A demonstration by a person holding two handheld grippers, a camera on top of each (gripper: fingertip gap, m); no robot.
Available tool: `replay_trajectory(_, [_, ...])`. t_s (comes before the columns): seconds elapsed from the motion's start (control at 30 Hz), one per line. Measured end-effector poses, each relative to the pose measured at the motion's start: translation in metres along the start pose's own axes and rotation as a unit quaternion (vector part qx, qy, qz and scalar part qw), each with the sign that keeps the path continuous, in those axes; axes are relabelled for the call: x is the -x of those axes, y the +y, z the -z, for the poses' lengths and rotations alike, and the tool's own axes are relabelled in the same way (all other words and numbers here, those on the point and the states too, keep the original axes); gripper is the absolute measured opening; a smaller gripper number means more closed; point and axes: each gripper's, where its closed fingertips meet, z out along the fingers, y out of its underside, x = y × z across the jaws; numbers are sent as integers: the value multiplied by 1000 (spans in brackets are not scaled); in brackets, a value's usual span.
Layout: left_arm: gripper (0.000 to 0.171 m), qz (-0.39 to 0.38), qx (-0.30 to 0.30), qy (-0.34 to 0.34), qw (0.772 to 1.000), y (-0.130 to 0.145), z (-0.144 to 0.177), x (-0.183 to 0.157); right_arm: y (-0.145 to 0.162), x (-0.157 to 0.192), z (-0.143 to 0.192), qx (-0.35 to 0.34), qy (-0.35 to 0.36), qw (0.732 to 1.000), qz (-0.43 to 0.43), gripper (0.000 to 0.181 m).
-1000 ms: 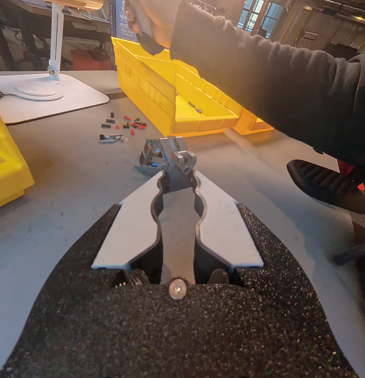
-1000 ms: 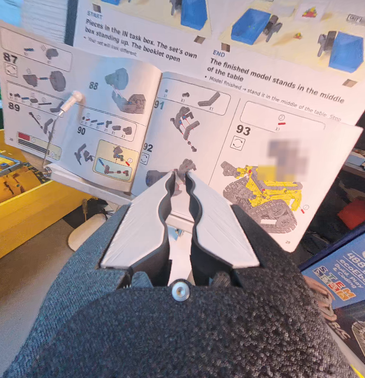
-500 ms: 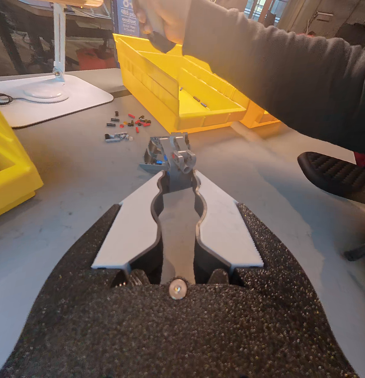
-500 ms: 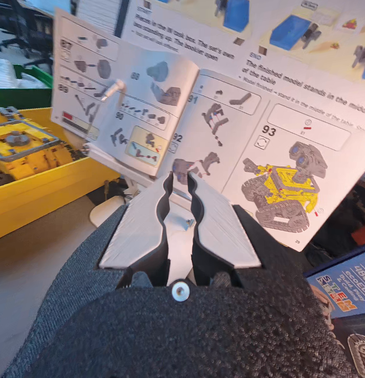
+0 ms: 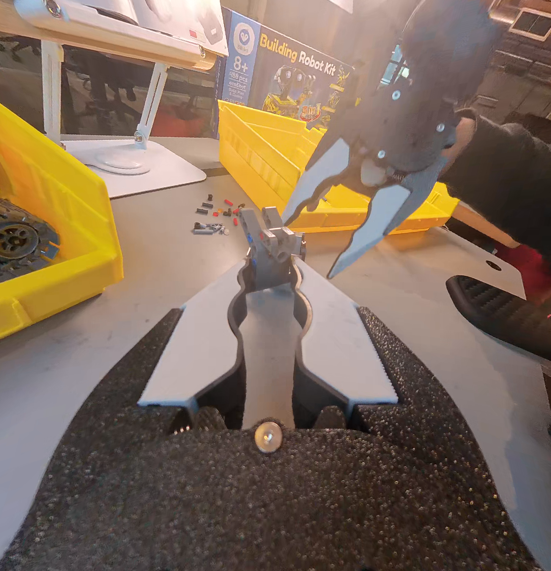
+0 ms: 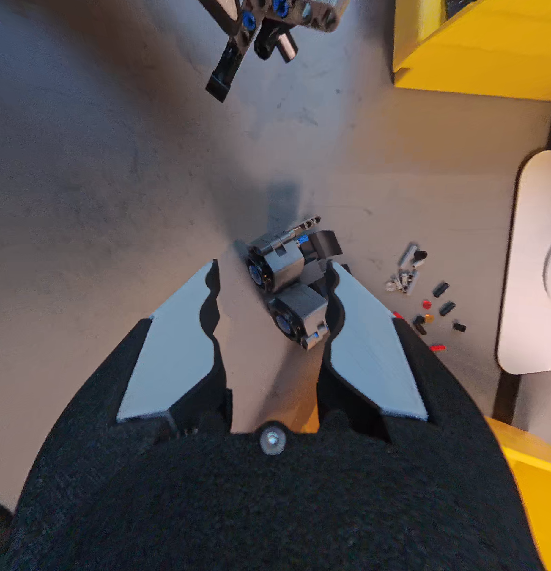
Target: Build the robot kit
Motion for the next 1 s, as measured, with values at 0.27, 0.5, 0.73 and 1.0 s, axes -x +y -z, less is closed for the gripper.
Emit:
replay_trajectory(0.27, [24,-24,11,-12,1000,5,-1,5,-4,41,-9,-6,-12,993,121,37])
replay_trajectory(0.5, [24,-66,27,19,997,10,-6,-17,35,59,25,2,5,995,96,36])
replay_trajectory(0.73, [24,-74,43,23,996,20,-11,-19,43,14,20,-32,37,999,-15,86])
replay_trajectory(1.0, [24,-45,32,33,998,15,-9,-17,40,18,-1,-26,37,999,-11,41])
